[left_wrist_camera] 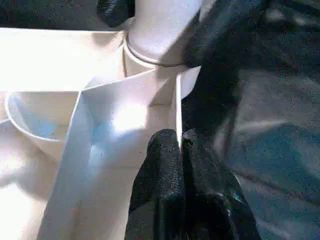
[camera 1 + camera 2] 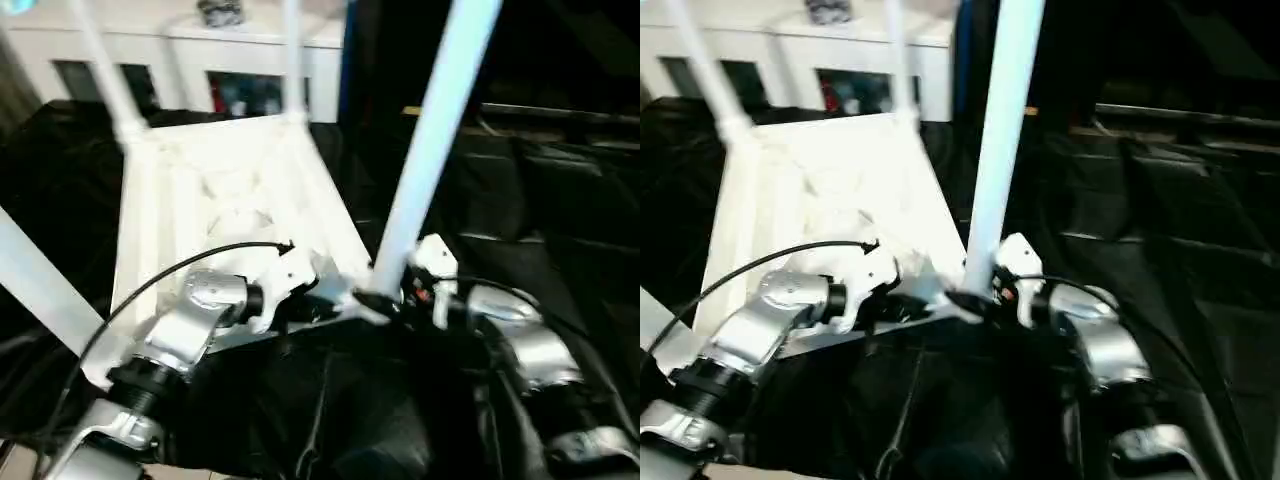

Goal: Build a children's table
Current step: Rotate leg to tighten

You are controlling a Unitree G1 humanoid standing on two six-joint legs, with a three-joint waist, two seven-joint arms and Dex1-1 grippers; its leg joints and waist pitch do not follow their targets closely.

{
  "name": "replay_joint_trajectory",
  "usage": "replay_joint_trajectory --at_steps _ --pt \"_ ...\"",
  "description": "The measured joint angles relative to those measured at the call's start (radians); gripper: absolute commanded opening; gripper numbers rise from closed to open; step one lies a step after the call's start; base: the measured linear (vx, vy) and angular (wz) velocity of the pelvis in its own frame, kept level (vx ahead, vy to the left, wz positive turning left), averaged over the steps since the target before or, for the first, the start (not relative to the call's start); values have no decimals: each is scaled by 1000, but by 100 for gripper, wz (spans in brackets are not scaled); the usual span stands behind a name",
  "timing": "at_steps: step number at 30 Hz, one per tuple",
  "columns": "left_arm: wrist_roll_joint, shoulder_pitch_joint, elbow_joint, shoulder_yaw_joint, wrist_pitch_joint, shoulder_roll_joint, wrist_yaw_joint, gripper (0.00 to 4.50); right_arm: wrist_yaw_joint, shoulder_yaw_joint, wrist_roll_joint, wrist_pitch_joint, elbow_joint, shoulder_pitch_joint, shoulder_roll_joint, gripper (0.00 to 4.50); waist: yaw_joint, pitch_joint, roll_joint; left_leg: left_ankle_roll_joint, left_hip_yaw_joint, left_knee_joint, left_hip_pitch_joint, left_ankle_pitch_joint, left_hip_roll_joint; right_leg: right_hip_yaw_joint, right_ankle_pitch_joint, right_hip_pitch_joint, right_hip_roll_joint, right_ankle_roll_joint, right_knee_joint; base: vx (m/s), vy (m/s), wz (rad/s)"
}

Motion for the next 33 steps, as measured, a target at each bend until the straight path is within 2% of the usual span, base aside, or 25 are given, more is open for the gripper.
replay_joint_trajectory --at_steps 2,4,10,16,27,29,33 --pt "-3 0 7 -5 -16 9 -20 0 34 10 1 6 -13 5 -16 320 4 0 0 -1 0 0 1 0 0 1 0 1 0 0 1 0 0 0" --pt "-4 0 17 -7 -33 14 -36 0 53 12 8 16 -21 12 -22 295 6 0 0 -1 1 0 1 0 0 1 0 2 0 0 1 0 0 0" --pt "-5 0 24 -10 -44 15 -66 0 74 16 12 35 -38 19 -40 258 6 0 0 -1 1 0 1 0 0 3 0 4 0 0 1 0 0 0" --pt "-5 -6 37 -13 -62 22 -79 0 76 18 7 25 -40 18 -47 205 9 0 0 -1 1 0 1 0 0 3 0 4 0 0 1 0 0 0" --pt "-4 9 18 -12 -56 17 -68 0 61 16 5 36 -73 43 -35 195 10 0 0 -1 1 0 2 0 0 3 0 5 0 1 1 0 0 0" --pt "1 15 3 -10 -26 2 -28 0 14 2 3 45 -86 60 -22 195 11 0 0 -1 1 0 3 0 0 3 0 7 0 1 1 0 0 0" --pt "37 16 -9 7 47 -59 102 0 -154 -62 -11 56 -55 67 58 195 1 -1 -3 -1 1 1 5 0 0 3 -4 9 0 7 0 0 0 0"
